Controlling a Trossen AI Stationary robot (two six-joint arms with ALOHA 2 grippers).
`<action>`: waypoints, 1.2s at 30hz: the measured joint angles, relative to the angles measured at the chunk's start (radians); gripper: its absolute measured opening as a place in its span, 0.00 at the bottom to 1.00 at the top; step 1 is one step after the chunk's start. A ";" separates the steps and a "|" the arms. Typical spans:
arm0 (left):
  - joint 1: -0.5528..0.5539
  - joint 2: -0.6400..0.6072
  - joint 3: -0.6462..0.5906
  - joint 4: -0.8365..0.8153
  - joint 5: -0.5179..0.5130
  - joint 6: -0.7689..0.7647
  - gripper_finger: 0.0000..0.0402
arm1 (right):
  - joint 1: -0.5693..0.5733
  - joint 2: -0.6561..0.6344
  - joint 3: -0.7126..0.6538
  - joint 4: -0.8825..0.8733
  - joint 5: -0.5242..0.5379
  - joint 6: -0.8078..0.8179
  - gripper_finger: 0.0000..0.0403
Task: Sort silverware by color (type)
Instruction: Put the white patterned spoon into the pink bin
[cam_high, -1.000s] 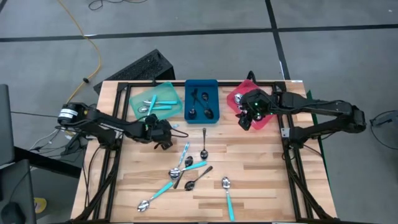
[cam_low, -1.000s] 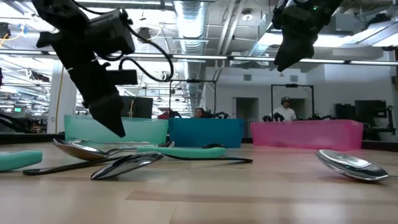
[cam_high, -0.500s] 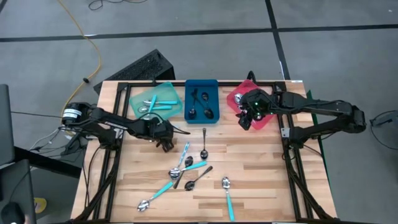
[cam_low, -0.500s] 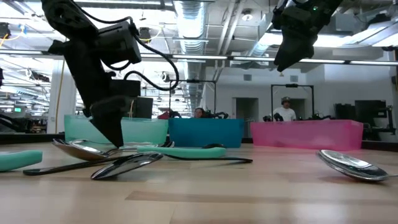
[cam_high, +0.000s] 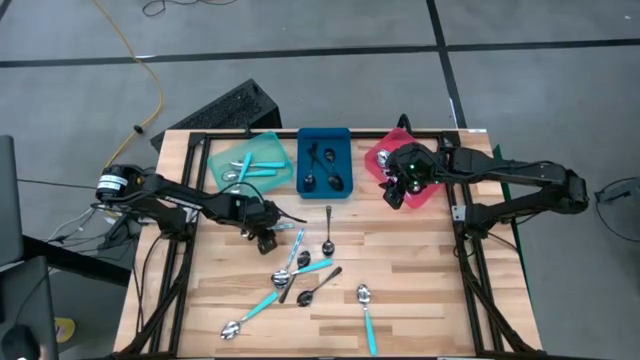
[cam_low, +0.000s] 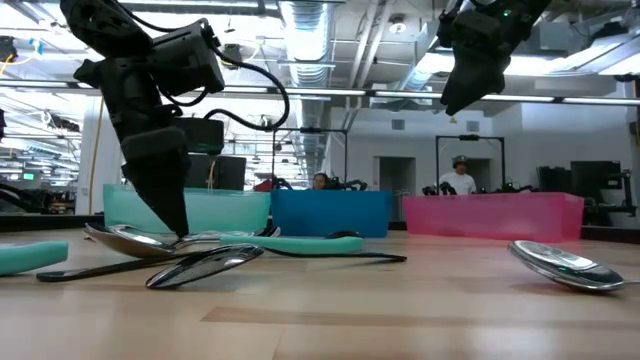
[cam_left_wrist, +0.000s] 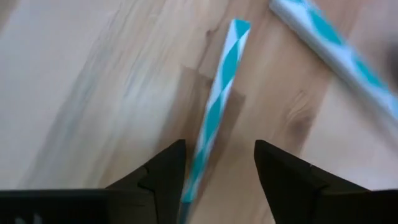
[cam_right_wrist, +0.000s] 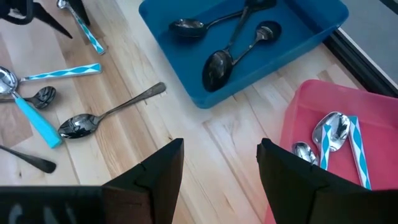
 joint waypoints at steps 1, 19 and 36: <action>0.000 0.000 0.000 -0.014 -0.012 0.025 0.43 | 0.000 0.000 0.000 0.000 0.000 0.000 0.56; -0.002 -0.003 0.005 -0.185 -0.047 0.087 0.36 | 0.000 0.000 0.000 0.000 0.000 -0.002 0.56; -0.002 -0.003 0.004 -0.260 -0.037 0.096 0.31 | 0.000 0.000 0.000 0.000 0.000 0.000 0.56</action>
